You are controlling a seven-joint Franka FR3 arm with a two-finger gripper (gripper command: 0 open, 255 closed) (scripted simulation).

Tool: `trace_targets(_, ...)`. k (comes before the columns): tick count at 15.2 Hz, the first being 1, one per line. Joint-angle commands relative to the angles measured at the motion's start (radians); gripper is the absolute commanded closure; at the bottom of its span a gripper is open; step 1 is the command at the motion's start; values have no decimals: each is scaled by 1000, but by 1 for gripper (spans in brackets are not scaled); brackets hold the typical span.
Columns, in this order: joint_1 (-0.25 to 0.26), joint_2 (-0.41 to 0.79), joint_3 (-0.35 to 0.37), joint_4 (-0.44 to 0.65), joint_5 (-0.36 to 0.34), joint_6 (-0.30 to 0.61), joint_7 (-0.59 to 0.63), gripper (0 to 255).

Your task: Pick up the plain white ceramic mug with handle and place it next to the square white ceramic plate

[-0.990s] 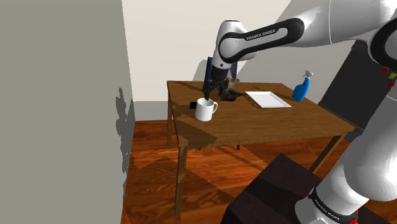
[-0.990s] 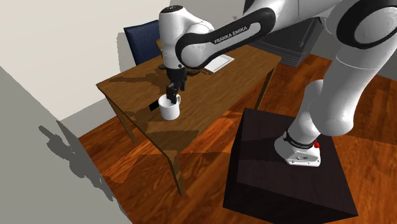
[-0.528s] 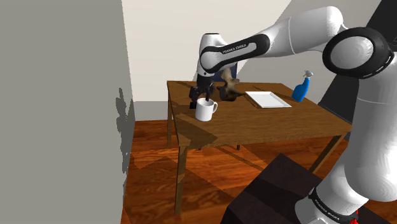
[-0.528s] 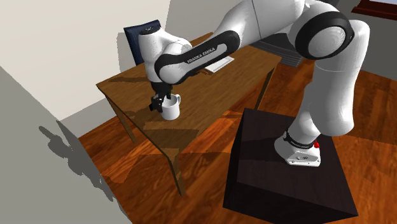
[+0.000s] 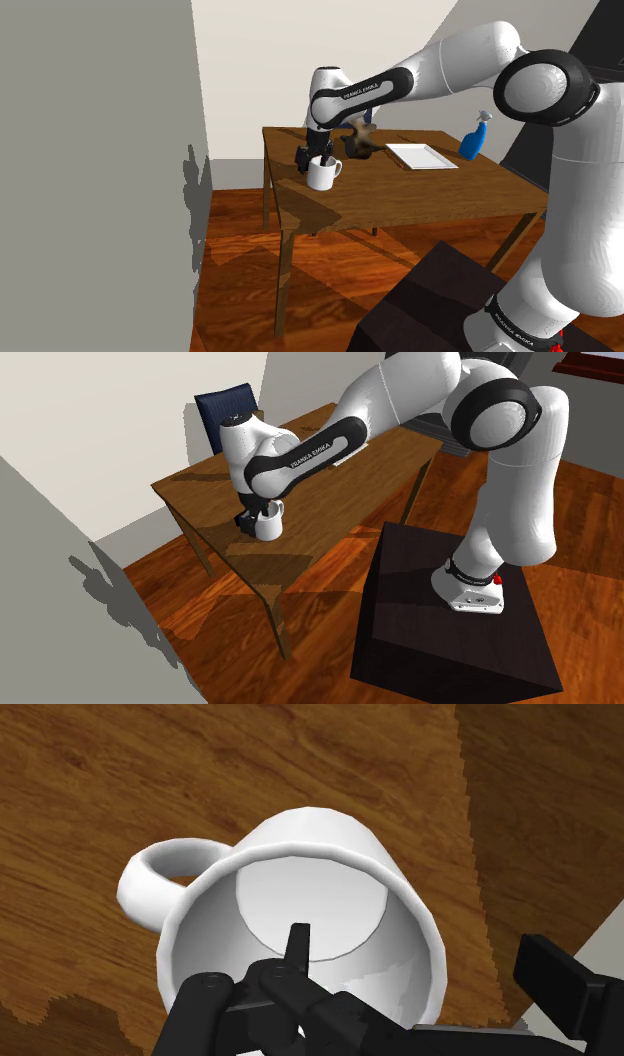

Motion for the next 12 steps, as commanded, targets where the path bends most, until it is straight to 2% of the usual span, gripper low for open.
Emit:
trace_targets(1,0,1,0,-4,0,5,0,0)
trace_targets(7,0,1,0,-4,0,5,0,0)
trace_targets(8,0,1,0,-4,0,5,0,255)
trace_targets(12,0,1,0,-4,0,5,0,255)
